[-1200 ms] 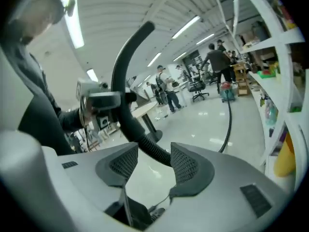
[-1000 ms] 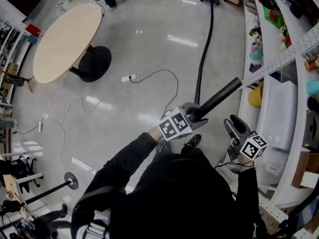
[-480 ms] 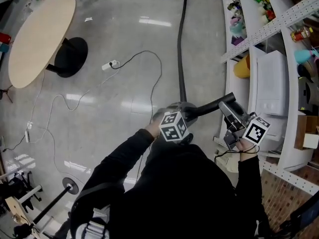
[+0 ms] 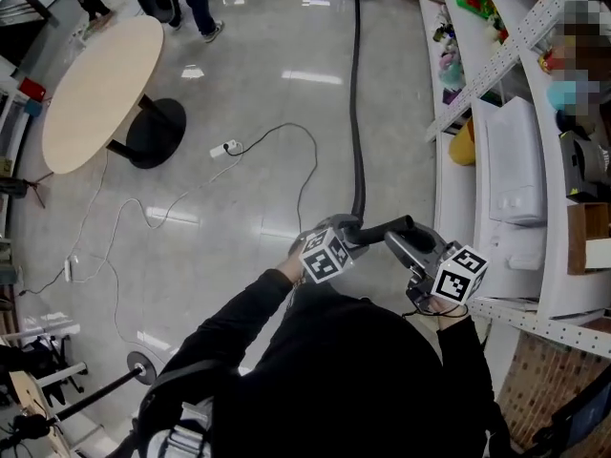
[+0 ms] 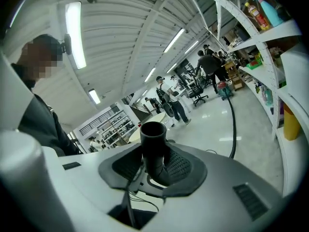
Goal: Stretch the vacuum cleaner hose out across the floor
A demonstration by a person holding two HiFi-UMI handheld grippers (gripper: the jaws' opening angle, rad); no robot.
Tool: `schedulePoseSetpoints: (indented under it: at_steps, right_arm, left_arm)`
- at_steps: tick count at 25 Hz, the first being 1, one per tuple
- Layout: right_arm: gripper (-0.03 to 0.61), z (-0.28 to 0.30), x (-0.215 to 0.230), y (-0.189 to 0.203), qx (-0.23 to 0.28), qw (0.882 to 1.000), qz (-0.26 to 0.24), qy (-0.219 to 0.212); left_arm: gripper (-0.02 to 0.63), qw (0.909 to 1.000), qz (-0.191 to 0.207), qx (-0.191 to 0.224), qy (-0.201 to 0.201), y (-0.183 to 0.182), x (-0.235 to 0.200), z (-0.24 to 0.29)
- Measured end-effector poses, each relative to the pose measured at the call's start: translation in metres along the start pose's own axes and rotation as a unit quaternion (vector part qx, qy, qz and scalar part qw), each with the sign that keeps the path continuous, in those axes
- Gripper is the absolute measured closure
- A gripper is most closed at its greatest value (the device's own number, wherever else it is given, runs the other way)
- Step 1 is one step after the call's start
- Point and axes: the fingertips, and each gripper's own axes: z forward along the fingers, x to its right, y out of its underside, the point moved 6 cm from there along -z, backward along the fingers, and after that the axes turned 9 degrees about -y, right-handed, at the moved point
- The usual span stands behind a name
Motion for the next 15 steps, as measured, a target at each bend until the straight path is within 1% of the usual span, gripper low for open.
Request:
schedulePoseSetpoints:
  at_steps: [3, 5, 8, 10, 12, 15]
  right_arm:
    - [0.430, -0.031, 0.002, 0.030, -0.009, 1.000, -0.024, -0.010]
    - [0.430, -0.050, 0.006, 0.058, -0.026, 0.999, -0.042, -0.013]
    - [0.430, -0.073, 0.003, 0.106, -0.065, 0.996, -0.062, -0.018]
    - [0.430, -0.079, 0.005, 0.140, -0.096, 0.992, -0.077, -0.023]
    - [0.430, -0.084, 0.014, 0.176, -0.126, 0.988, -0.091, -0.024]
    - [0.430, -0.087, 0.026, 0.215, -0.153, 0.983, -0.104, -0.021]
  left_arm:
    - [0.371, 0.9977, -0.065, -0.015, -0.011, 0.009, 0.028, -0.012]
    - [0.371, 0.9935, -0.108, -0.029, -0.021, 0.023, 0.052, -0.019]
    - [0.371, 0.9814, -0.183, -0.045, -0.037, 0.050, 0.101, -0.035]
    - [0.371, 0.9719, -0.223, -0.050, -0.054, 0.067, 0.130, -0.045]
    - [0.371, 0.9643, -0.250, -0.054, -0.069, 0.082, 0.158, -0.048]
    - [0.371, 0.9588, -0.265, -0.056, -0.085, 0.100, 0.186, -0.053]
